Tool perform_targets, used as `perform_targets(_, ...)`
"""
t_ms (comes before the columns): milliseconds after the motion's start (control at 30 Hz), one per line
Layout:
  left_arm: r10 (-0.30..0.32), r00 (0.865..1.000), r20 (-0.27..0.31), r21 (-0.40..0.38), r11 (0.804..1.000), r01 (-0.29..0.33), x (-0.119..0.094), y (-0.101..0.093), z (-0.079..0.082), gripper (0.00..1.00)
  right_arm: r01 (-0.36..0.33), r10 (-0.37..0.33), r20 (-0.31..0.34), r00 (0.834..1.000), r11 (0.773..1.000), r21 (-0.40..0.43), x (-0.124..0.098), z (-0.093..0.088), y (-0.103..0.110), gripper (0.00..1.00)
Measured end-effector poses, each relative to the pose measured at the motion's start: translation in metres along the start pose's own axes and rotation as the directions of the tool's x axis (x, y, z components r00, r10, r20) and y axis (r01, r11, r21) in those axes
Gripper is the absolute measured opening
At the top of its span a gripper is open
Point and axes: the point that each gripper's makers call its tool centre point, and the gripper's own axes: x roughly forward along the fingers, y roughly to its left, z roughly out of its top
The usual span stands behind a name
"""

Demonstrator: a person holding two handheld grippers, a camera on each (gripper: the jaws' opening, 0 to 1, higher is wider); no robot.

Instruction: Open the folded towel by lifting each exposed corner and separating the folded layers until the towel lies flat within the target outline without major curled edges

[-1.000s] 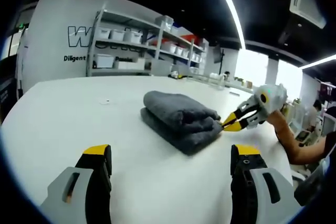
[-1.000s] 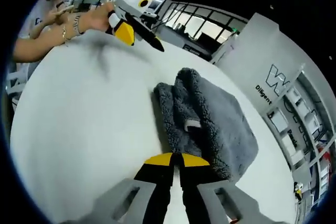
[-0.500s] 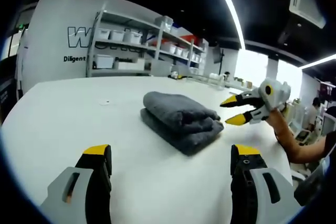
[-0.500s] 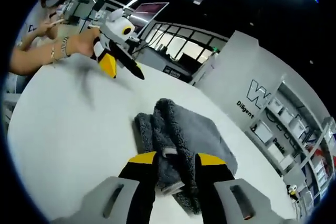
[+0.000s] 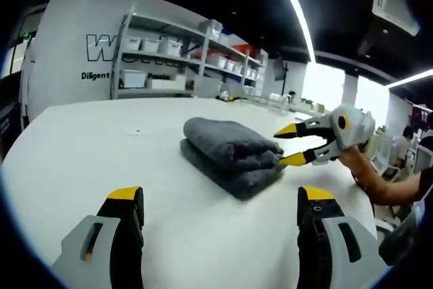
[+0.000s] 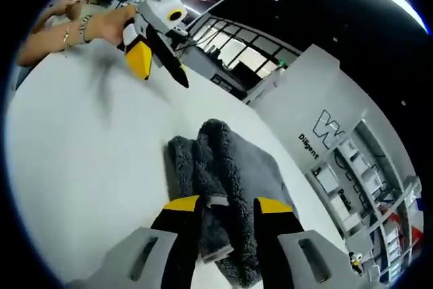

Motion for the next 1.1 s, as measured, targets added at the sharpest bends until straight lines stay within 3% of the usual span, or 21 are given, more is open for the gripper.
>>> perform_targets(167,-0.002,1.0,-0.013,0.015,1.0,0.003,0.001,-0.001,-0.001,0.93,-0.009,0.004,-0.066,0.998,0.997,-0.078,0.007,-0.008,0.008,0.26)
perform_targets(433,-0.002,1.0,-0.019,0.022,1.0,0.003,0.002,-0.003,-0.003,0.93,-0.006,0.001,-0.054,0.999,0.996,-0.083,0.013,-0.008,0.008,0.2)
perform_targets(600,-0.002,1.0,-0.025,0.027,1.0,0.003,0.003,0.001,-0.002,0.92,-0.009,0.009,0.0,1.0,0.998,-0.059,0.013,-0.006,0.008,0.04)
perform_targets(667,-0.002,1.0,-0.025,0.025,1.0,0.003,0.003,0.0,-0.002,0.92,-0.004,0.004,0.014,1.0,0.999,-0.052,0.012,-0.004,0.006,0.03)
perform_targets(867,-0.002,1.0,-0.027,0.024,1.0,0.003,0.003,0.0,-0.002,0.92,0.016,-0.022,0.082,0.996,0.997,0.07,0.005,0.0,-0.002,0.01)
perform_targets(900,-0.002,1.0,-0.028,0.024,1.0,0.003,0.003,0.001,-0.002,0.92,0.032,-0.045,0.1,0.994,0.992,0.123,0.001,0.001,-0.007,0.01)
perform_targets(1100,-0.001,1.0,-0.031,0.023,1.0,0.001,0.003,0.001,-0.003,0.92,0.08,-0.109,0.12,0.987,0.972,0.221,-0.012,-0.003,-0.024,0.01)
